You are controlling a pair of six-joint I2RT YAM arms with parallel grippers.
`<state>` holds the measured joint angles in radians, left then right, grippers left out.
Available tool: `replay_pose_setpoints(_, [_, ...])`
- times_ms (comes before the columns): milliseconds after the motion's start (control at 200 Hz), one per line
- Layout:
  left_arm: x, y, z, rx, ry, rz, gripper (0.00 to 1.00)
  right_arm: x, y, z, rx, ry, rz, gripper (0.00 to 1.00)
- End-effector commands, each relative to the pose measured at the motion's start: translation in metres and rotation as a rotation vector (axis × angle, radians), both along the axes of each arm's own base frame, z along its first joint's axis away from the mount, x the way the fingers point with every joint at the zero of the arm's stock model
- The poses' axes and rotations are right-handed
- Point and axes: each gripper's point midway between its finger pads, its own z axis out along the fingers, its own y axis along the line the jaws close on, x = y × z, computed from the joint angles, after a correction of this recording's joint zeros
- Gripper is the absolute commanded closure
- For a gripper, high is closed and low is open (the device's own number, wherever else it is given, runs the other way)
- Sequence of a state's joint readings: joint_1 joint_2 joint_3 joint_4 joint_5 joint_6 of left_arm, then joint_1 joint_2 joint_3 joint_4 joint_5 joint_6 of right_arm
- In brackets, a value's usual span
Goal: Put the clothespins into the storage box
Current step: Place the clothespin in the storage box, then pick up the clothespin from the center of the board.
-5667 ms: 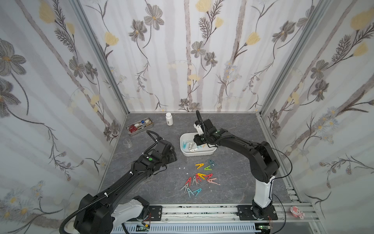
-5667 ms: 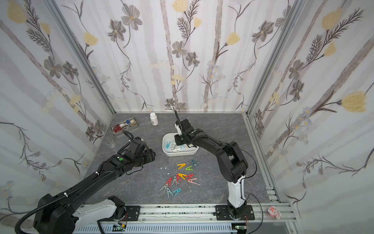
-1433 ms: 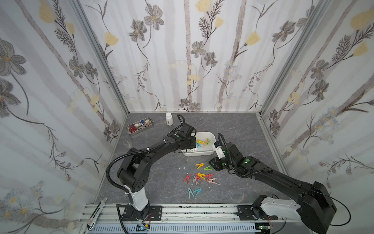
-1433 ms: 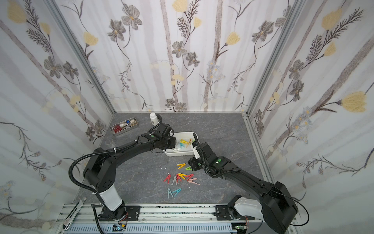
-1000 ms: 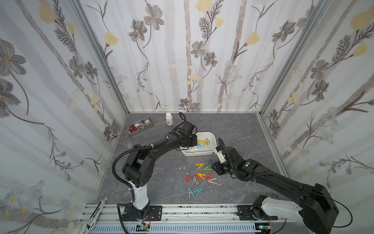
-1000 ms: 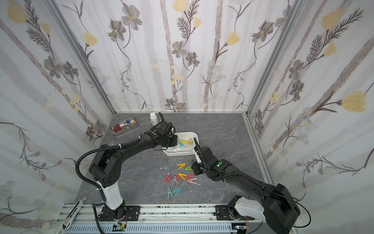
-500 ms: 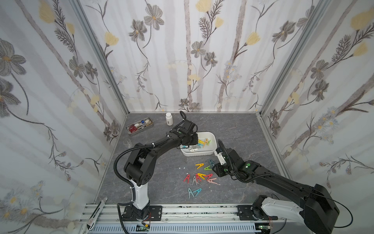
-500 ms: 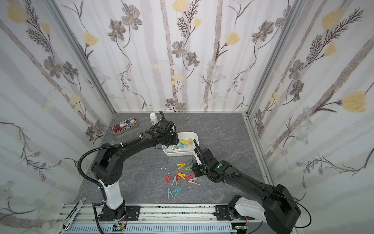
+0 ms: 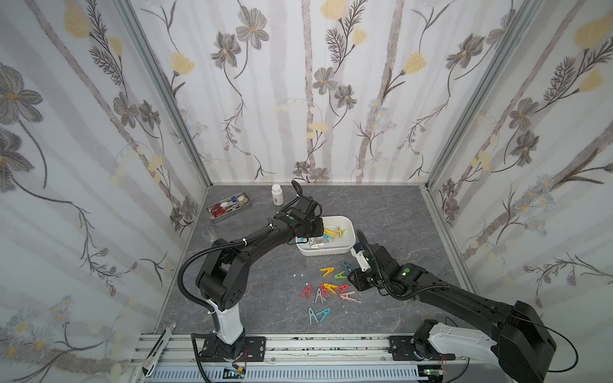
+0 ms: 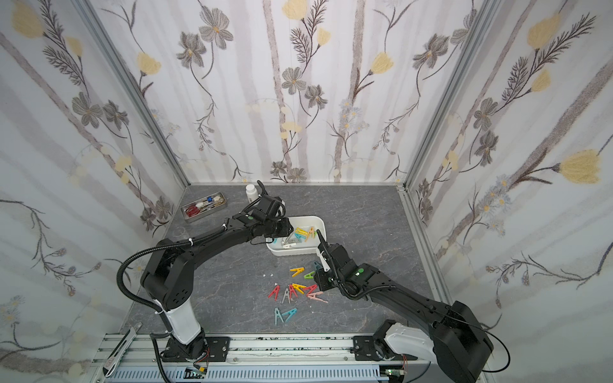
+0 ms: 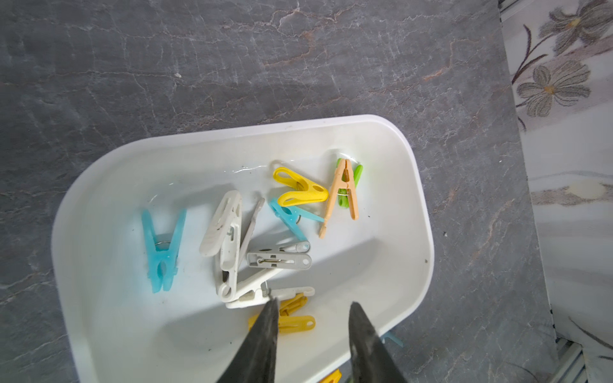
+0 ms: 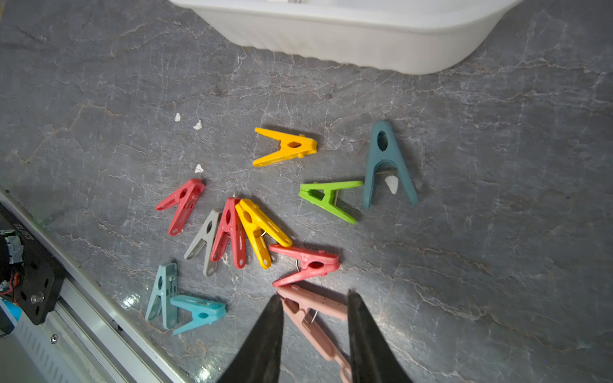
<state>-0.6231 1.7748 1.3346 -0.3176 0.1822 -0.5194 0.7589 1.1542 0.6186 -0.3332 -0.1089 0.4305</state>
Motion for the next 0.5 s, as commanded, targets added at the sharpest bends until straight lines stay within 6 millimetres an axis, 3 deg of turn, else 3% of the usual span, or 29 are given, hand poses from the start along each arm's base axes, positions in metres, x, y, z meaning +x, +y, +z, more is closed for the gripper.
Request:
replay_pose_setpoints(0, [-0.002,-0.005,0.019,-0.027,-0.059,0.004,0.61,-0.002,-0.002,-0.007,-0.001,0.012,-0.021,0.65])
replay_pose_setpoints(115, [-0.01,-0.004,0.027,-0.017,-0.079,-0.001,0.59,-0.013,-0.004,-0.014,-0.021,0.036,-0.022,0.65])
replay_pose_setpoints(130, [-0.015,0.0,0.018,-0.004,-0.063,-0.001,0.59,-0.014,-0.005,-0.015,-0.027,0.037,-0.024,0.64])
replay_pose_setpoints(275, [-0.024,0.008,0.008,-0.003,-0.052,0.009,0.59,-0.025,-0.013,-0.03,-0.045,0.073,-0.05,0.58])
replay_pose_setpoints(500, [-0.027,0.013,0.002,0.01,-0.05,0.017,0.59,-0.043,-0.002,-0.036,-0.029,0.085,0.029,0.51])
